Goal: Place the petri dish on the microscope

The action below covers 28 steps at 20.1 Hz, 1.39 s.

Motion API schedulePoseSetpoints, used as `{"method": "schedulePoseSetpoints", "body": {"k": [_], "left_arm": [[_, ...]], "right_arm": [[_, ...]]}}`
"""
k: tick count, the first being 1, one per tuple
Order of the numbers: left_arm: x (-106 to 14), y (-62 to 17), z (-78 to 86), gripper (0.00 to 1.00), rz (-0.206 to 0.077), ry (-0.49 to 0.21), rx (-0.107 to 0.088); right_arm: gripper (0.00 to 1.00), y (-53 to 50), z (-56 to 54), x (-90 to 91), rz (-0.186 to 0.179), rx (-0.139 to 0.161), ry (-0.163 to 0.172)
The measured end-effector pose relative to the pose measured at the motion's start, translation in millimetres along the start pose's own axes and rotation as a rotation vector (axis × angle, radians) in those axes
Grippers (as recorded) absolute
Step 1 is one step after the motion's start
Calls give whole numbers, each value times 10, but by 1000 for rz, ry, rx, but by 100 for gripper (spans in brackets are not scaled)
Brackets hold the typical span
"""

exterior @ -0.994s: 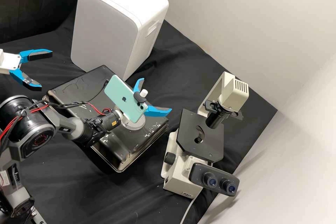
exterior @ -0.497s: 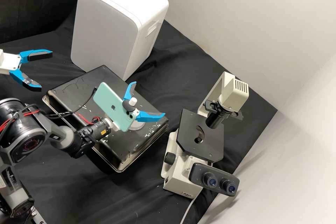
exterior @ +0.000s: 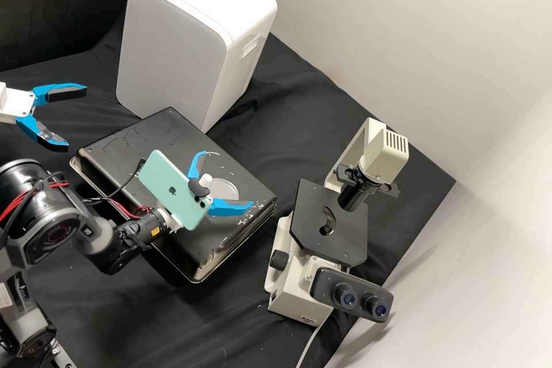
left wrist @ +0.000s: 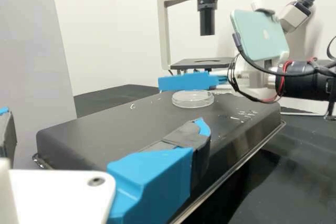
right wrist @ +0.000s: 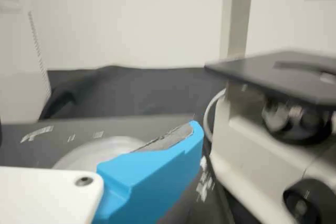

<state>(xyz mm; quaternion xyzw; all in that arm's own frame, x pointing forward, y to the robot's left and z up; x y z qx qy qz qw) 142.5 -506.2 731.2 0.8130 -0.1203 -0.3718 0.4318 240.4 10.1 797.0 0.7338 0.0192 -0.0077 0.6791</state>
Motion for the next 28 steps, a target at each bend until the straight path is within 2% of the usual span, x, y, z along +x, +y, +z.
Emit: {"method": "schedulePoseSetpoints", "body": {"k": [2,6,13,21,28], "left_arm": [[0,0,0,100,0,0,0],[0,0,0,100,0,0,0],[4,-11,-3,100,-6,1,-2],[4,-11,-3,100,-6,1,-2],[4,-11,-3,100,-6,1,-2]], "right_arm": [[100,-40,51,-48,-22,2,-22],[100,-82,96,-71,-40,3,-44],[100,-150,101,-54,-58,5,-33],[100,-143,124,95,-31,0,-35],[100,-139,123,113,-28,0,-34]]}}
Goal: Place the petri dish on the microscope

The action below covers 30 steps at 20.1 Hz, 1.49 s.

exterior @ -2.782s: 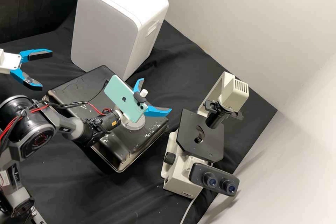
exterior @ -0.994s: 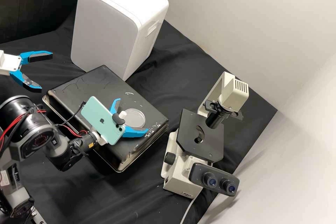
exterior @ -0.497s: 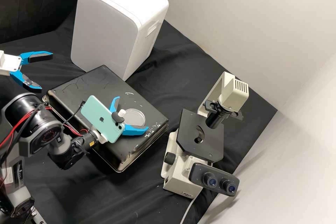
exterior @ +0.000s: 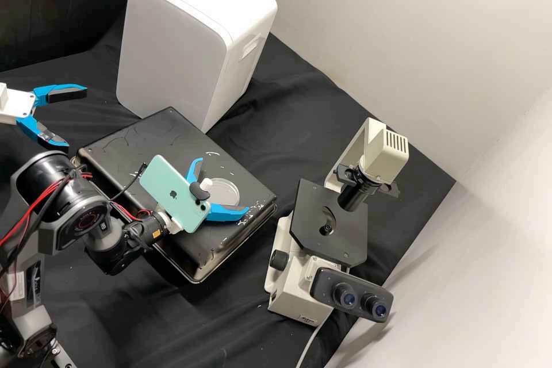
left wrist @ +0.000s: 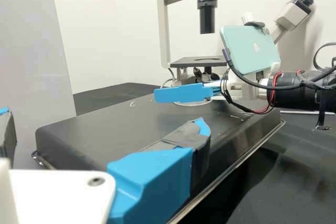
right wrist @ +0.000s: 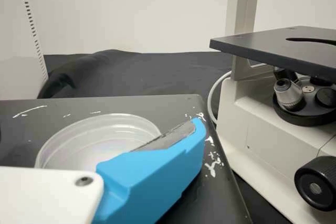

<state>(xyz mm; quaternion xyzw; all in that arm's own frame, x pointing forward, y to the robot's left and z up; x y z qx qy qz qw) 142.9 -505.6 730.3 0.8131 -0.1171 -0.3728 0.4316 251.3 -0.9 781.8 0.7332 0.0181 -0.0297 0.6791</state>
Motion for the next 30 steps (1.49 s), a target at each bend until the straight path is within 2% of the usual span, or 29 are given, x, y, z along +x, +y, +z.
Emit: {"method": "schedulePoseSetpoints", "body": {"k": [5,6,21,26,30], "left_arm": [[0,0,0,100,0,0,0],[0,0,0,100,0,0,0],[5,-15,-5,100,-8,2,-3],[7,-19,-6,100,-11,2,-4],[7,-19,-6,100,-11,2,-4]], "right_arm": [[100,-17,20,6,-5,0,-6],[0,-16,18,6,-4,0,-4],[0,-18,16,6,-5,0,-4],[0,-50,19,11,-13,3,-8],[0,-73,-3,11,-6,-26,-13]]}}
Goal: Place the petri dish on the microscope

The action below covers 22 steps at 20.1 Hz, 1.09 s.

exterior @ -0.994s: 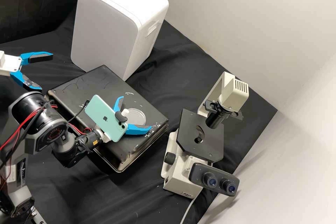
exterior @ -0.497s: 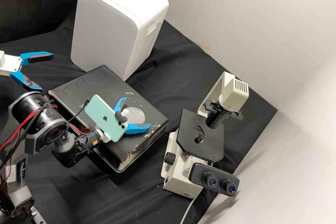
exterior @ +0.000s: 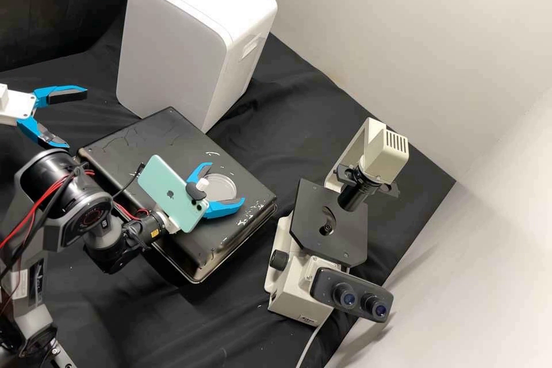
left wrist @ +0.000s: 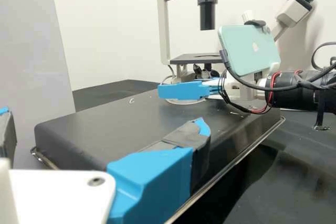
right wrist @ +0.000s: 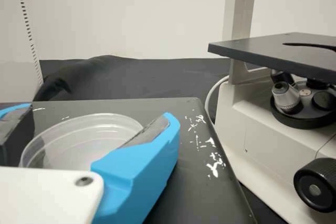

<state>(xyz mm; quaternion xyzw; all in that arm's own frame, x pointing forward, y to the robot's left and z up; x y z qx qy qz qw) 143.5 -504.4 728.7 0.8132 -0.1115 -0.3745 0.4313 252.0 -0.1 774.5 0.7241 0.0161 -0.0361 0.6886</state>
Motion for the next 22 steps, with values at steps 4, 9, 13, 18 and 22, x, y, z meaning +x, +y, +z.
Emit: {"method": "schedulePoseSetpoints", "body": {"k": [4,9,13,18,22], "left_arm": [[0,0,0,100,0,0,0],[4,-11,-3,100,-6,1,-2],[4,-10,-3,100,-6,1,-2],[4,-10,-3,100,-6,1,-2],[4,-10,-3,100,-6,1,-2]], "right_arm": [[100,-5,-4,0,5,-6,-4],[100,-10,-9,-1,15,-38,-14],[100,-10,-9,-1,15,-38,-14],[100,-28,13,-35,5,-41,-25],[100,-56,22,-77,-6,-42,-27]]}}
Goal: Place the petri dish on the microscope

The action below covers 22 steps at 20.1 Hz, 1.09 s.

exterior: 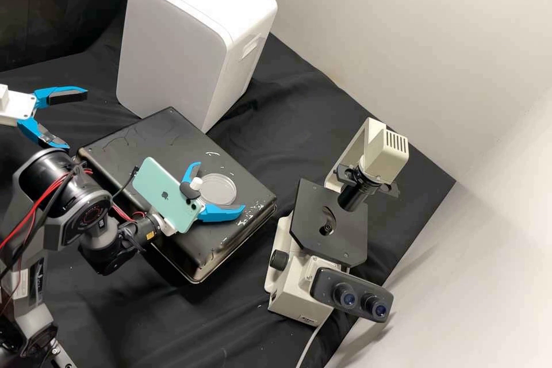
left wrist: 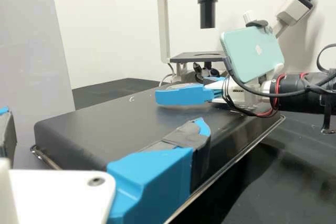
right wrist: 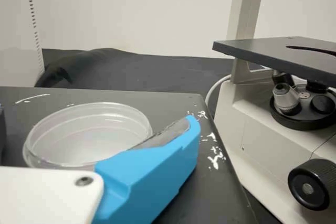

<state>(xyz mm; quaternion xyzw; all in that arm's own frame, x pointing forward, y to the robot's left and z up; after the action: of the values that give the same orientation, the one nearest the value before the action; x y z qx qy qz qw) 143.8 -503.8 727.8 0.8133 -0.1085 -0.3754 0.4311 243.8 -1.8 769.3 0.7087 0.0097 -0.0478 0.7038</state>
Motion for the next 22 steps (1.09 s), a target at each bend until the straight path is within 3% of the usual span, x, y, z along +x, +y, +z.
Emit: {"method": "schedulePoseSetpoints", "body": {"k": [4,5,22], "left_arm": [[0,0,0,100,0,0,0],[0,0,0,100,0,0,0],[0,0,0,100,0,0,0]], "right_arm": [[100,-1,2,-9,1,0,1],[0,-1,2,-9,1,0,1],[0,-17,18,-3,-2,-1,-3]]}}
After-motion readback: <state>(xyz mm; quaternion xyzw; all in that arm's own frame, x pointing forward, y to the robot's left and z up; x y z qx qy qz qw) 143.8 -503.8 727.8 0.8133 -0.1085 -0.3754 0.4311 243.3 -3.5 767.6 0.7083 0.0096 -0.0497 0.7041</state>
